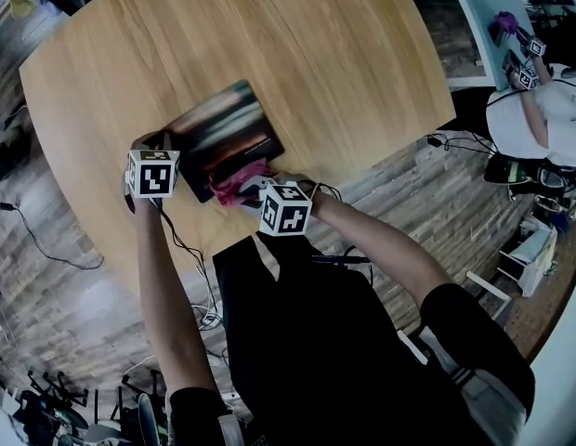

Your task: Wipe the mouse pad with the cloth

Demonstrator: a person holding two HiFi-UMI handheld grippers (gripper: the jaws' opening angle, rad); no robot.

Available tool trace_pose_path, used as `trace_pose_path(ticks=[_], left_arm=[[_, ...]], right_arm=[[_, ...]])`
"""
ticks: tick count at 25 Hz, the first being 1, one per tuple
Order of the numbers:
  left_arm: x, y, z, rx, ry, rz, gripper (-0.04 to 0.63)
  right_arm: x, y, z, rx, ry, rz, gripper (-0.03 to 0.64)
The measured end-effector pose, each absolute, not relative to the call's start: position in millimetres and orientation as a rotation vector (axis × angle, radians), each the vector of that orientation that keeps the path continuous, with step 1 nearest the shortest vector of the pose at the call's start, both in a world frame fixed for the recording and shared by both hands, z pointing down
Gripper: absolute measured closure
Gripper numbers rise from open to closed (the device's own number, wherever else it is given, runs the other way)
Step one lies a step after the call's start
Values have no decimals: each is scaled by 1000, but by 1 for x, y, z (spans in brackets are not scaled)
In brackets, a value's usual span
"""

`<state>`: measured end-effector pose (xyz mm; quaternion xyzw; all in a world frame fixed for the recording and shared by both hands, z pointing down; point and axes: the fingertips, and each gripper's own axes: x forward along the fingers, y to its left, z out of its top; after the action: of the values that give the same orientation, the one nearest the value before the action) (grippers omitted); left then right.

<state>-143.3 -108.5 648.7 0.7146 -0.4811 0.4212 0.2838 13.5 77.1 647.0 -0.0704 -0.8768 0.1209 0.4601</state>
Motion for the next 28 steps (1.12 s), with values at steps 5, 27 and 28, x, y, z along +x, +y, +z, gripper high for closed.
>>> trace_pose_path(ticks=[5, 27, 28], left_arm=[[-142, -109, 648, 1913, -1298, 1107, 572], [-171, -105, 543, 1905, -1731, 605, 572], [-172, -102, 530, 1906, -1776, 575, 572]], right_arm=[[-3, 68, 629, -75, -2246, 575, 563], [19, -22, 502, 598, -2532, 802, 562], [22, -24, 497, 622, -2541, 796, 563]])
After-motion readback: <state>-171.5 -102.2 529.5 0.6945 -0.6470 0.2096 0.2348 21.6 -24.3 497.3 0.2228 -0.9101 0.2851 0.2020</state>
